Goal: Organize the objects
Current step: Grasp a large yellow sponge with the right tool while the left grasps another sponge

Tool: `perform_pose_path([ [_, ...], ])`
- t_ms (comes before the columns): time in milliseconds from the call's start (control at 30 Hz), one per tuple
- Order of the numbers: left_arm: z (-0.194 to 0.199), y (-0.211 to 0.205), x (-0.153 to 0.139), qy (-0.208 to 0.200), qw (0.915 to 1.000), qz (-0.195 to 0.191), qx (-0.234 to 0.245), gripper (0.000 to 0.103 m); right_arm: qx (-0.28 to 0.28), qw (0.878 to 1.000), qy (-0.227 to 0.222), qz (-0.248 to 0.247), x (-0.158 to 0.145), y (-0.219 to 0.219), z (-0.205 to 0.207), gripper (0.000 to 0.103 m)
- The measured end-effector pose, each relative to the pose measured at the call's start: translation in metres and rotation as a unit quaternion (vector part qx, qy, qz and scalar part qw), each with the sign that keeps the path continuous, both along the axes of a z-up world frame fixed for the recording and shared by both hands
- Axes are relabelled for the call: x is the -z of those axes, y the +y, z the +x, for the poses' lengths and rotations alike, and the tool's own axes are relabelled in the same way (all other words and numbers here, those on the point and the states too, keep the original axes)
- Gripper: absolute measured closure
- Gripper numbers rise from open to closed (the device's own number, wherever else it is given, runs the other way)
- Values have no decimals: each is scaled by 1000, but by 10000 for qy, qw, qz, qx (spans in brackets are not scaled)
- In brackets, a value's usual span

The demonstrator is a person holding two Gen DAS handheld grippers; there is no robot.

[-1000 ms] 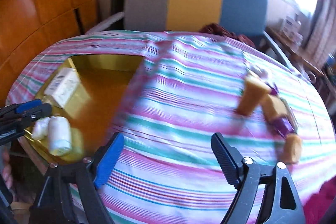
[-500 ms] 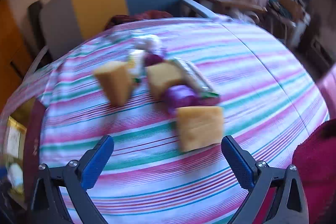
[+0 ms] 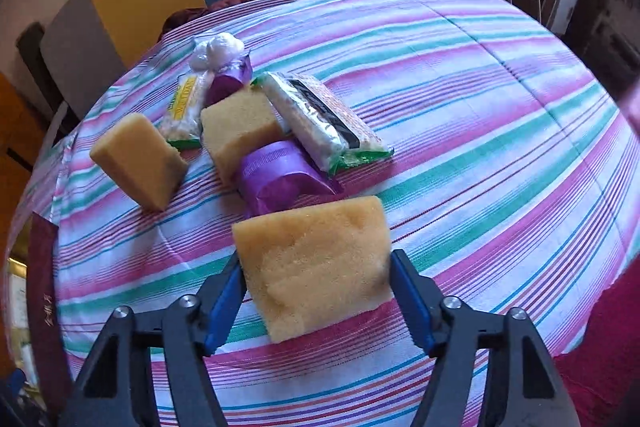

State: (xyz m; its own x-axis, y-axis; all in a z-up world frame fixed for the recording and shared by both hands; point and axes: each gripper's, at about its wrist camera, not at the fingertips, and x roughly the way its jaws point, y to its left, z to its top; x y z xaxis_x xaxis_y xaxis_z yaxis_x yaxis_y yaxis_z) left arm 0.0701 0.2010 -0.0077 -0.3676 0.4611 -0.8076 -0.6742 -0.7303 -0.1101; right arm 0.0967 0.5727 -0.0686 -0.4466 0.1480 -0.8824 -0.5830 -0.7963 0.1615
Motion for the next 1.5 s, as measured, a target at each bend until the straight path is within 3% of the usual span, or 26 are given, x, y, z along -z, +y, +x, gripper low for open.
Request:
perform_pose_path([
  [200,-9,23,1,-146,9999,-8,32,47,-119,9995,216,208,-12,-7,2,36],
  [367,-24,59,-3,-190,9997,31,180,47,-203,9949,981,91,-33,-8,11,36],
  [567,-61,121,-12,-296,9990,198,253,46,-162,9941,1072,49,-35,-7,14,36],
  [767,-110,188,-17,-267,9994,204,-50,46,38,9931,1171,-82,-32,5,14,36],
  [933,-151,221,2,-503,9976,123,-460,46,142,9928,1180,-164,-29,11,15,36],
  [1000,-156,222,17,-674,9962,-108,-551,46,168,9929,1163,-164,-29,12,15,36],
  [1033,-156,217,24,-774,9955,-58,-542,40,170,9928,1171,-169,-29,12,15,36],
  [1067,-155,211,27,-855,9949,98,-518,28,167,9927,1180,-173,-30,12,15,36],
  [1133,-150,193,34,-1007,9934,226,-509,23,149,9926,1195,-160,-30,12,15,36],
  [1300,-127,154,41,-1093,9925,269,-480,23,82,9928,1191,-88,-33,7,14,36],
  [1500,-101,121,34,-739,9944,598,-461,26,30,9932,1167,-9,-34,5,13,36],
])
